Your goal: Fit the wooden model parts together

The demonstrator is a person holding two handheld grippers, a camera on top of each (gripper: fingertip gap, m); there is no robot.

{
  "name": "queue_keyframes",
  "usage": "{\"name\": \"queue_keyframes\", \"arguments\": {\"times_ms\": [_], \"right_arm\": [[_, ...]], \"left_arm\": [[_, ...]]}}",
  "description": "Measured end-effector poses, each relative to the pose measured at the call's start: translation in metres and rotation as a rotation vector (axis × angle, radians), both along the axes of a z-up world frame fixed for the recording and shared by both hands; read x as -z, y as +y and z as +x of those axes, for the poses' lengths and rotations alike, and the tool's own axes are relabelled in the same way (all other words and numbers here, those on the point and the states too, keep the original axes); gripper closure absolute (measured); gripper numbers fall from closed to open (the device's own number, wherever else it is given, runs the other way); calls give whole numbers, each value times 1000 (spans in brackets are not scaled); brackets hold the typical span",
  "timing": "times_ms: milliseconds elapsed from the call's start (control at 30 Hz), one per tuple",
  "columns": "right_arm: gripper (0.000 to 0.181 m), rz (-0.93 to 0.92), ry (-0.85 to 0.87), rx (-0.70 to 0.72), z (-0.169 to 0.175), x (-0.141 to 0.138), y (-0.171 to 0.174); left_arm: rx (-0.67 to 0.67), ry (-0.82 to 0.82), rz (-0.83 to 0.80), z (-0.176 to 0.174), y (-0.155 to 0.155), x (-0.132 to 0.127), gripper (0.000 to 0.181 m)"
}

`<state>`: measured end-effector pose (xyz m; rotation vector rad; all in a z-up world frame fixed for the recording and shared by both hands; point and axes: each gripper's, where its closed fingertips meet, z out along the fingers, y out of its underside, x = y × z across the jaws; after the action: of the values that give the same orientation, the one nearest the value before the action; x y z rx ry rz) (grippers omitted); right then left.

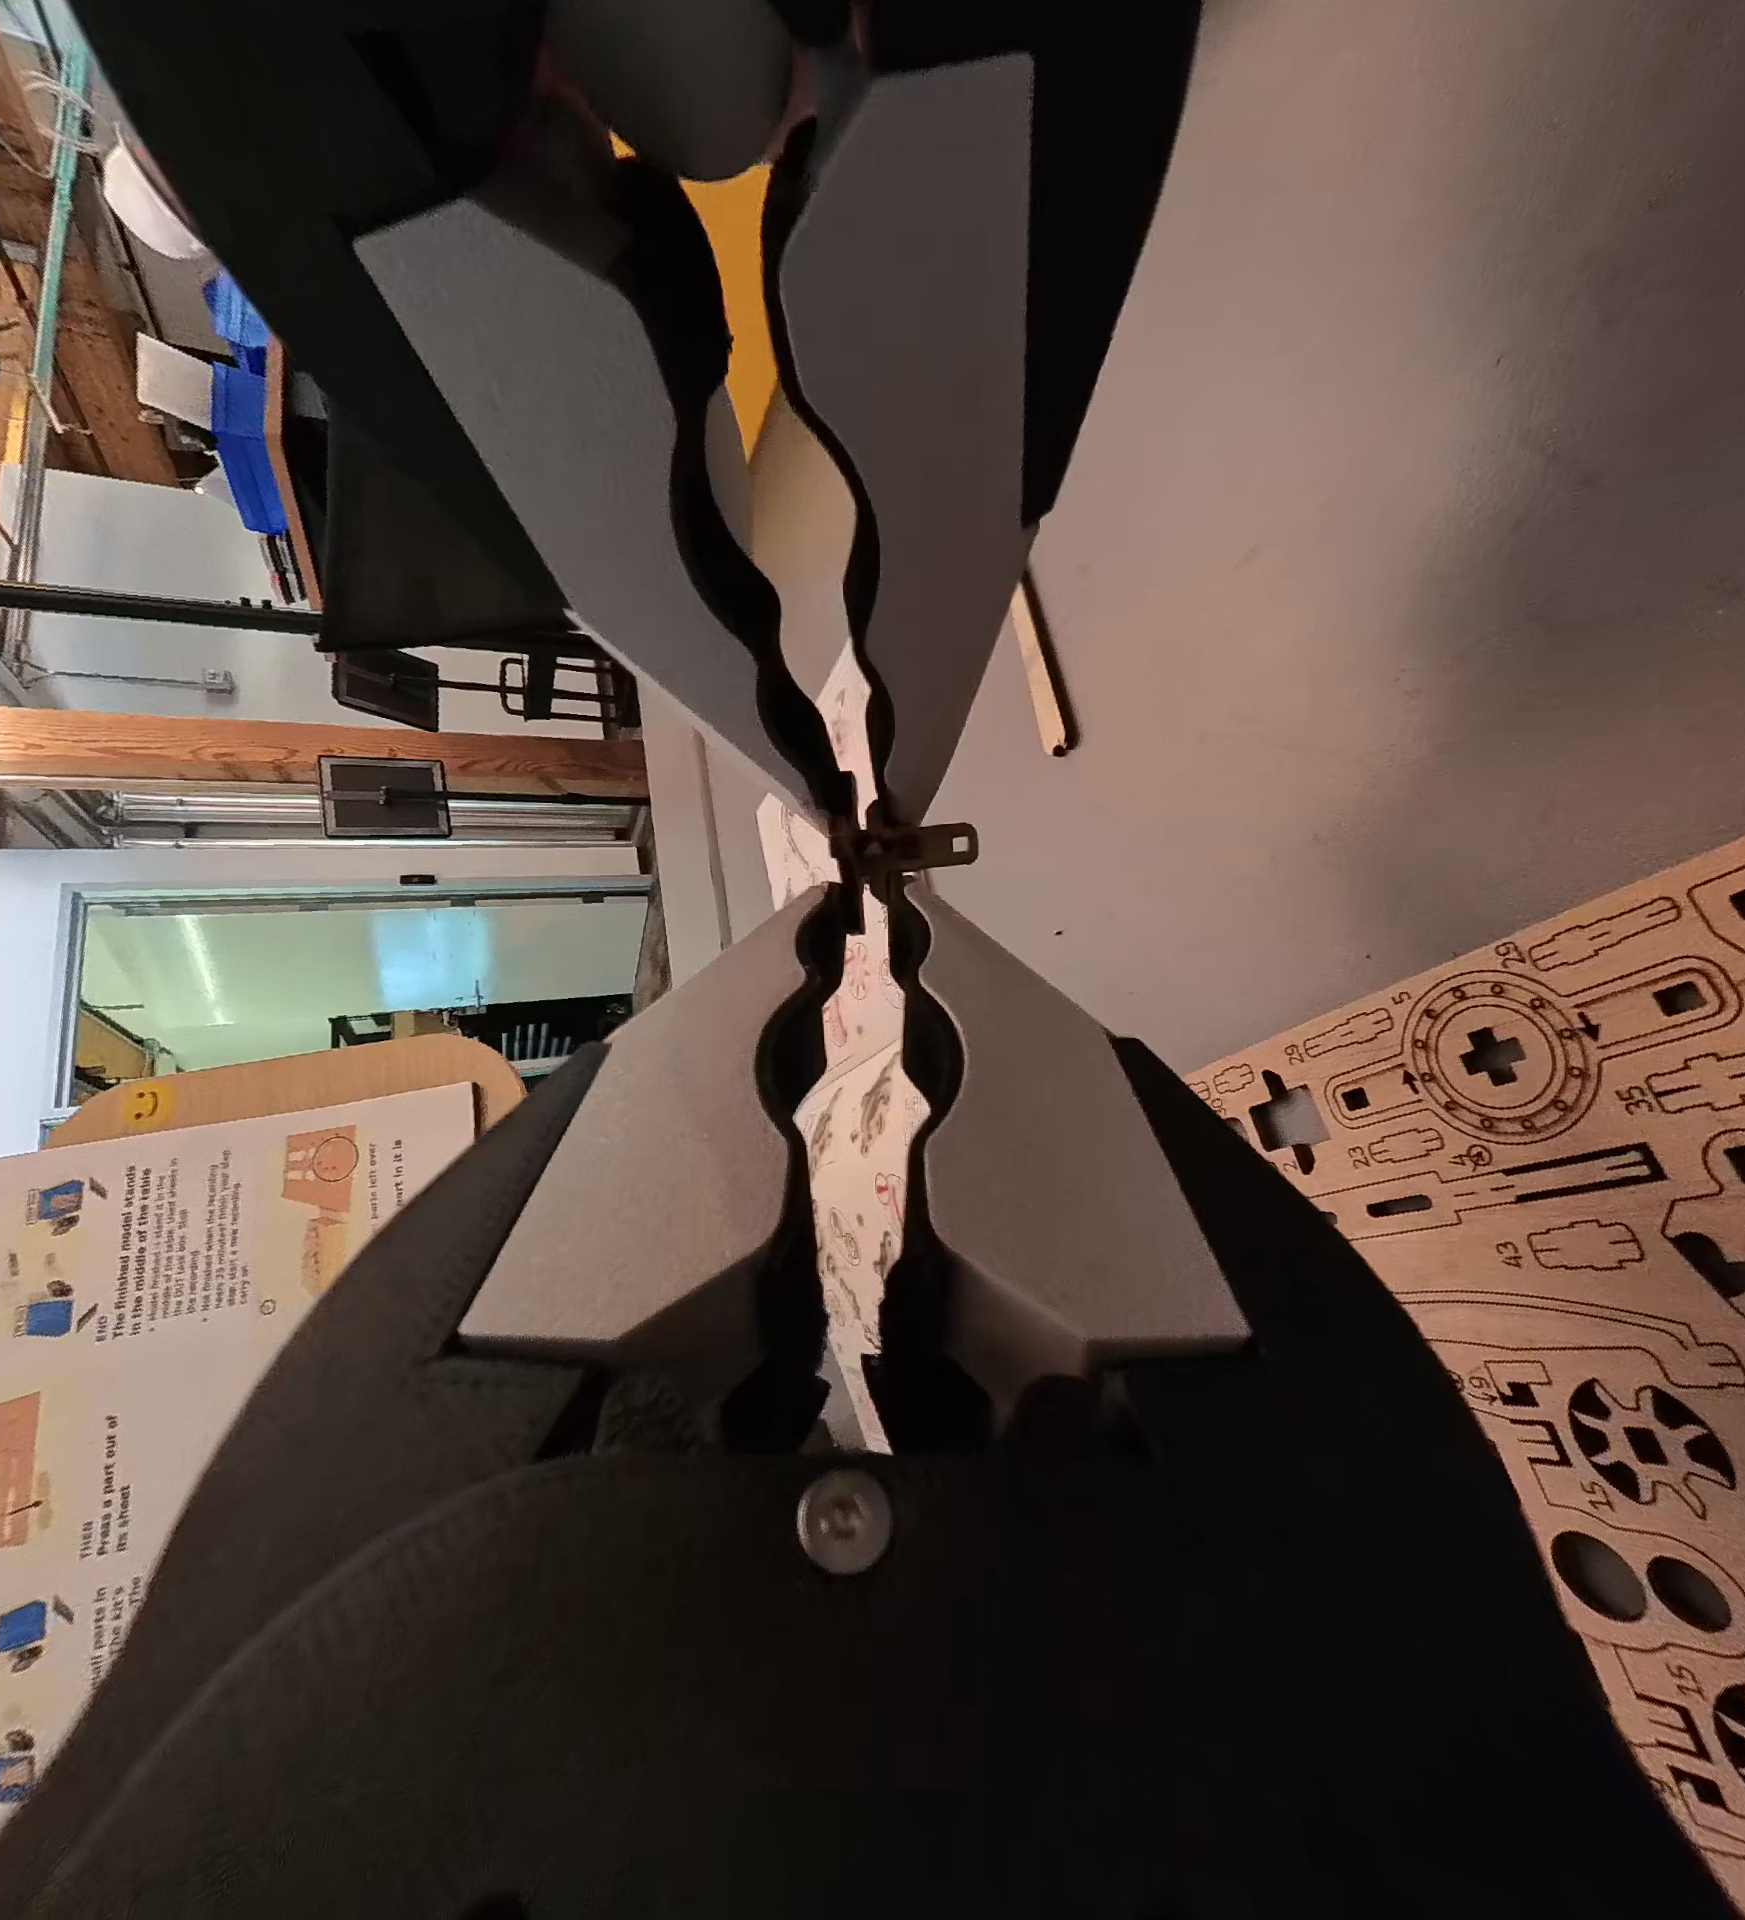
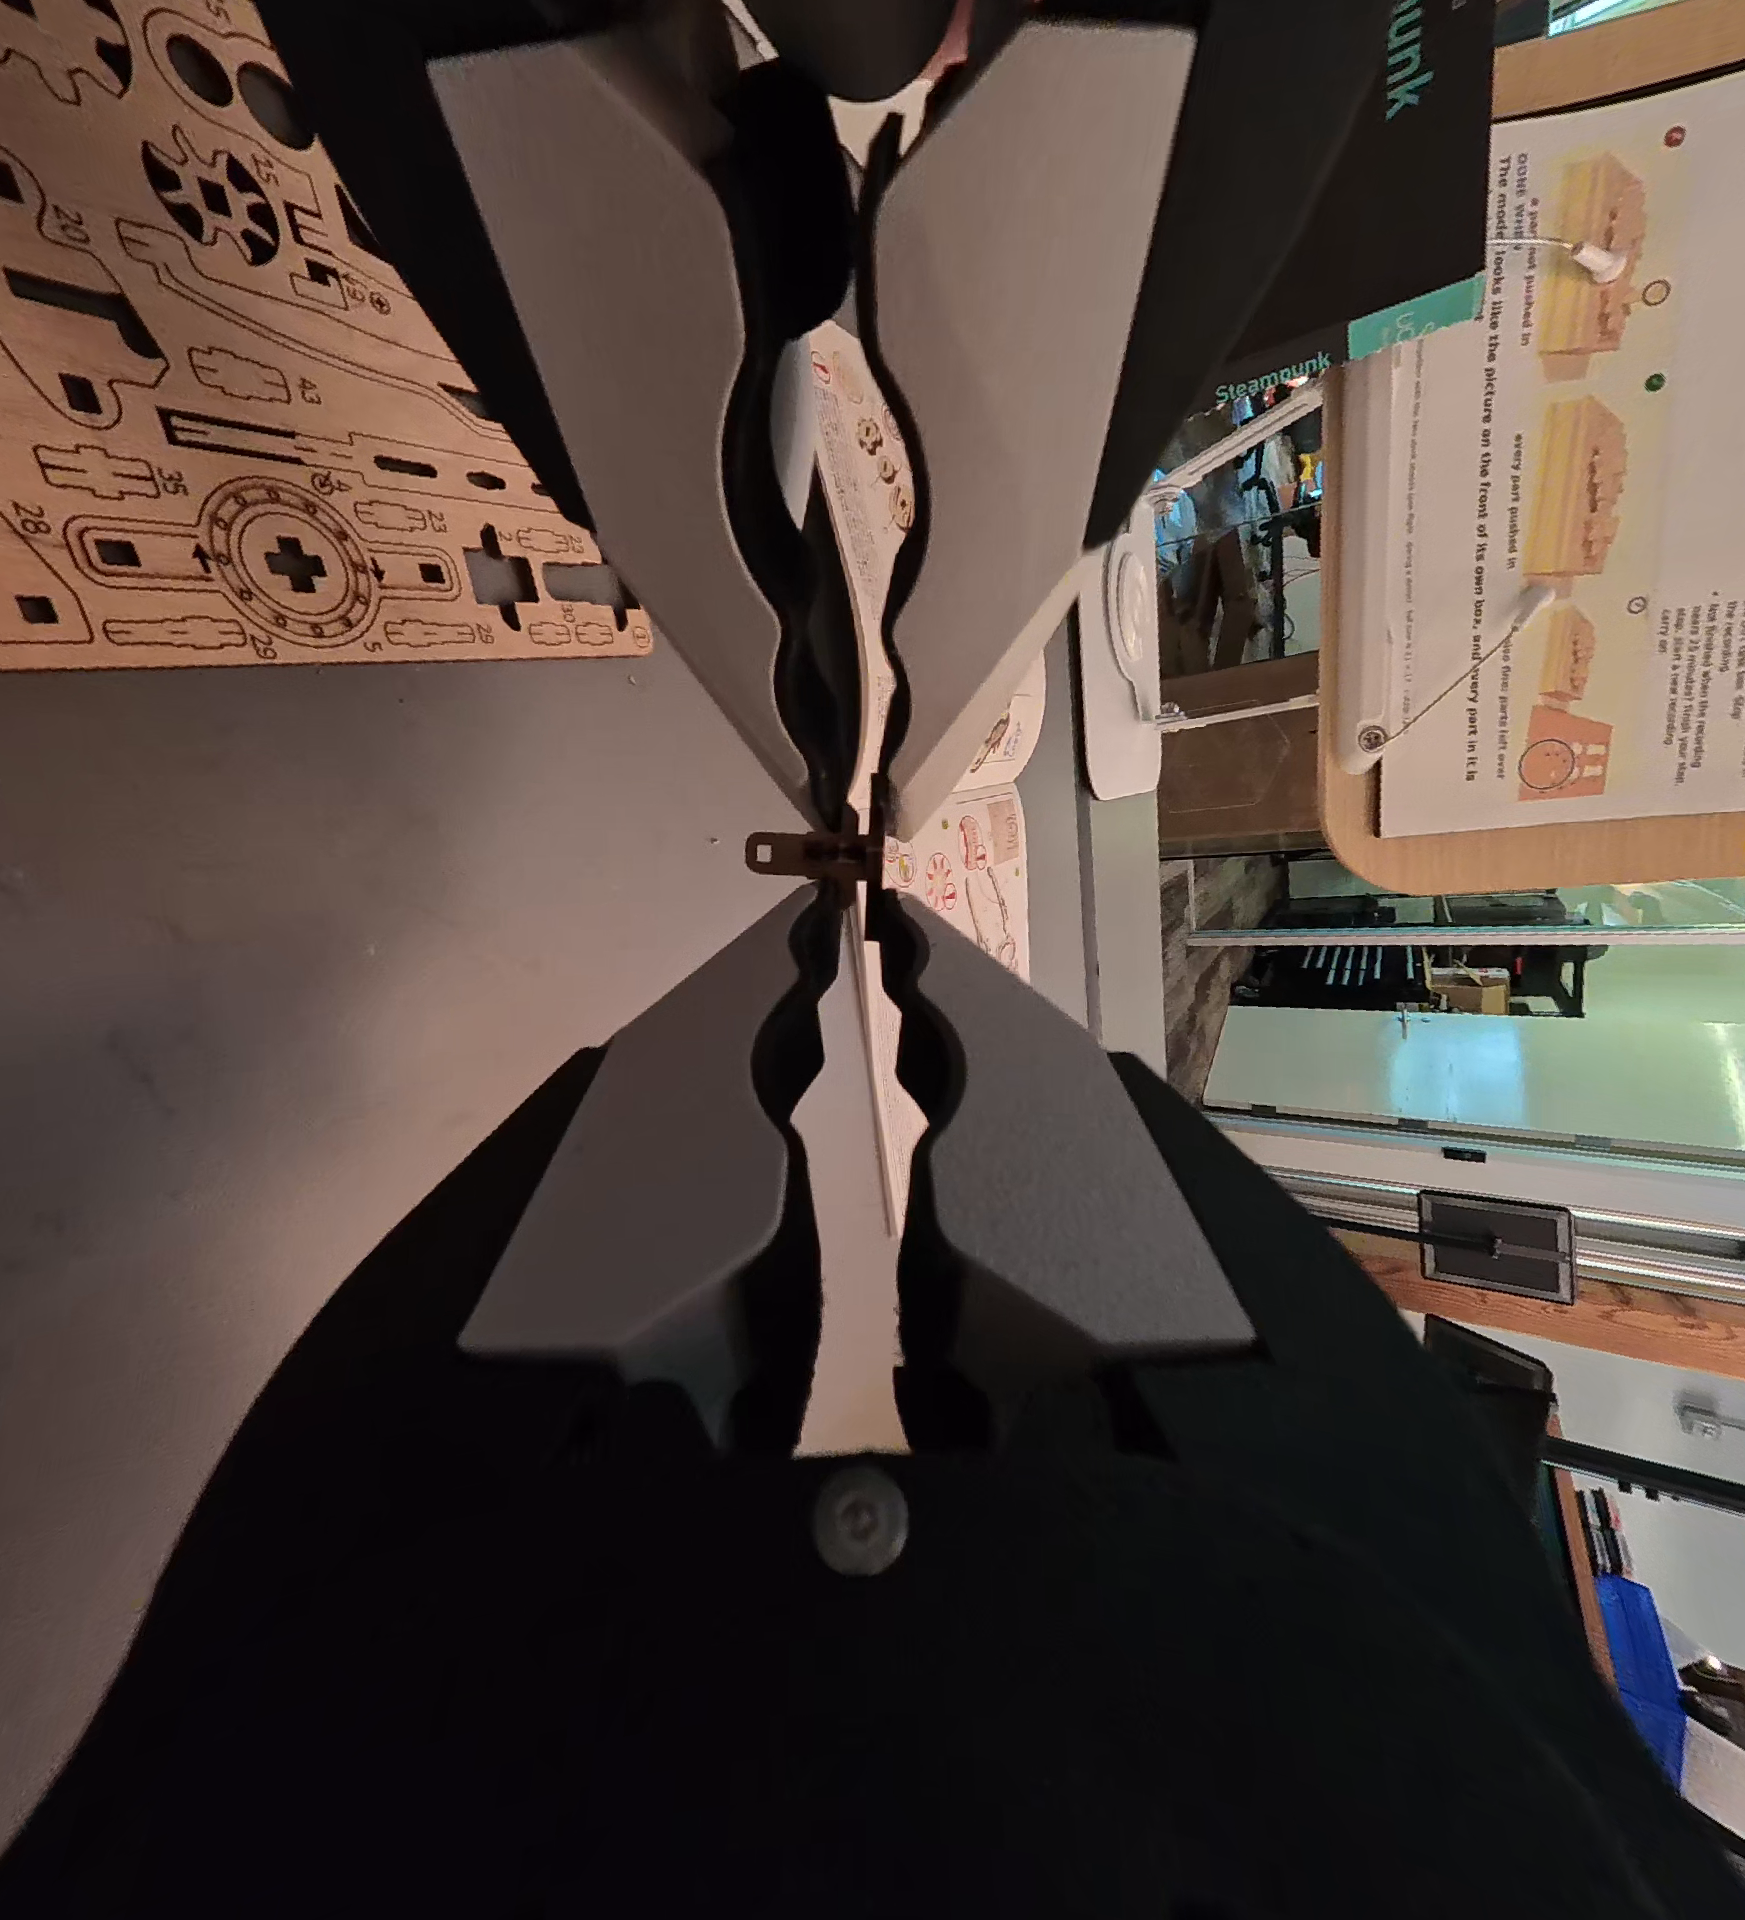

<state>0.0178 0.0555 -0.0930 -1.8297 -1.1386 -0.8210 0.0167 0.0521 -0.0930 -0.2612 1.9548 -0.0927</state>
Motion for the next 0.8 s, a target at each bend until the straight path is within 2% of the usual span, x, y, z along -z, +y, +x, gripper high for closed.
{"name": "queue_keyframes", "arguments": {"times_ms": [800], "right_arm": [[177, -37, -8, -12, -2, 6, -2]], "left_arm": [[6, 40, 19, -3, -2, 6, 176]]}}
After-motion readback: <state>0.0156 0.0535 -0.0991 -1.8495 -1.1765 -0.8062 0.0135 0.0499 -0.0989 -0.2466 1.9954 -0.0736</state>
